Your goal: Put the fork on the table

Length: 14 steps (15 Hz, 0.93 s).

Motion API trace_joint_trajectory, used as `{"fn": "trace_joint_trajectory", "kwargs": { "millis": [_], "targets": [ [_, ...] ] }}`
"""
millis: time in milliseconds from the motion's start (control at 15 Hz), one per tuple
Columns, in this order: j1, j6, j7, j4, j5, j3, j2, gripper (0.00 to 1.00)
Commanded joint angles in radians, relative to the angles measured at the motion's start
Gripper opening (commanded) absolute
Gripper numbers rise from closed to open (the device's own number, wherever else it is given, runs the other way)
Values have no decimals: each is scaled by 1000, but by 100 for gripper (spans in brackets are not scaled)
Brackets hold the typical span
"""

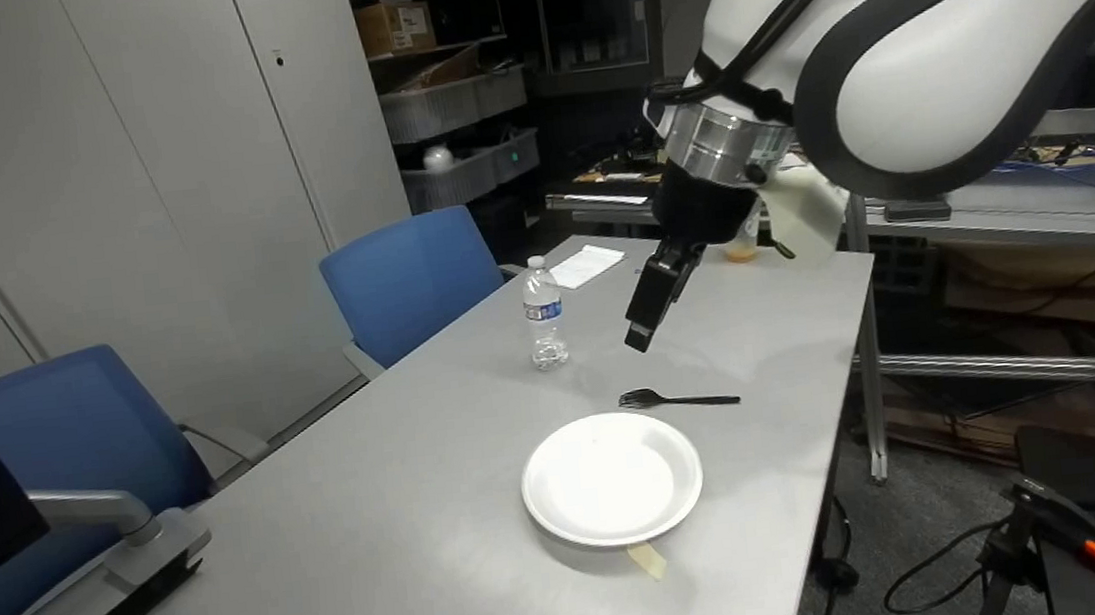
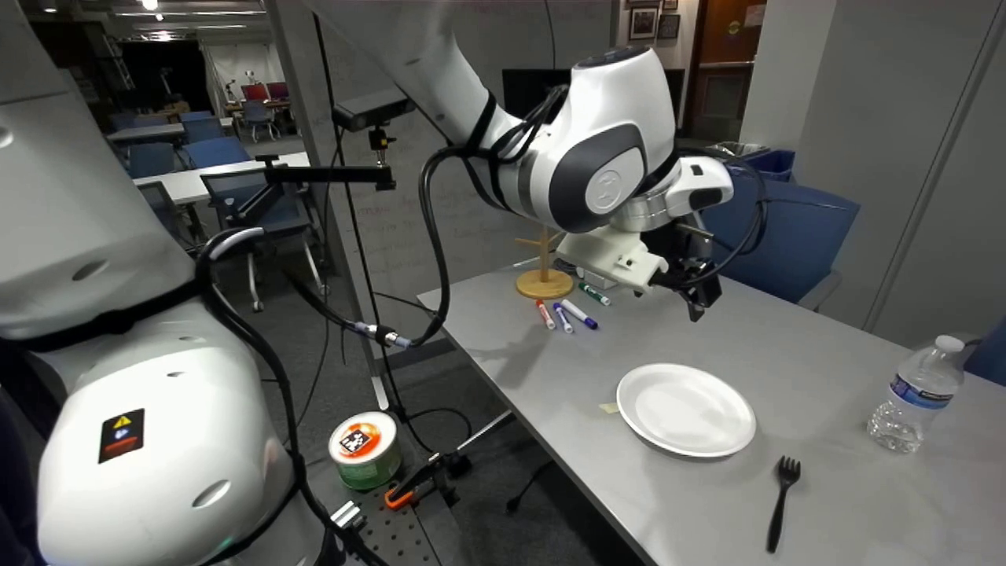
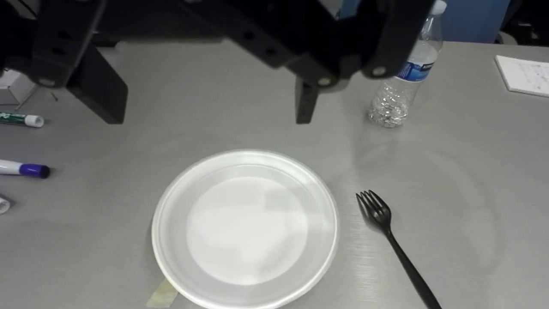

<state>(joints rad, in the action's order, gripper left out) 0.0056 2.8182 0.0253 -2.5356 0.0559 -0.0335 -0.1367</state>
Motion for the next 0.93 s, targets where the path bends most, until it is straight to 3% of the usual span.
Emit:
{"fn": "trace_joint_trajectory", "kwargs": {
  "millis": [0, 867],
  "targets": [
    [26, -30, 52, -47, -78, 1, -85, 100],
    [11, -10, 21, -29, -50, 10, -50, 100]
  ]
}}
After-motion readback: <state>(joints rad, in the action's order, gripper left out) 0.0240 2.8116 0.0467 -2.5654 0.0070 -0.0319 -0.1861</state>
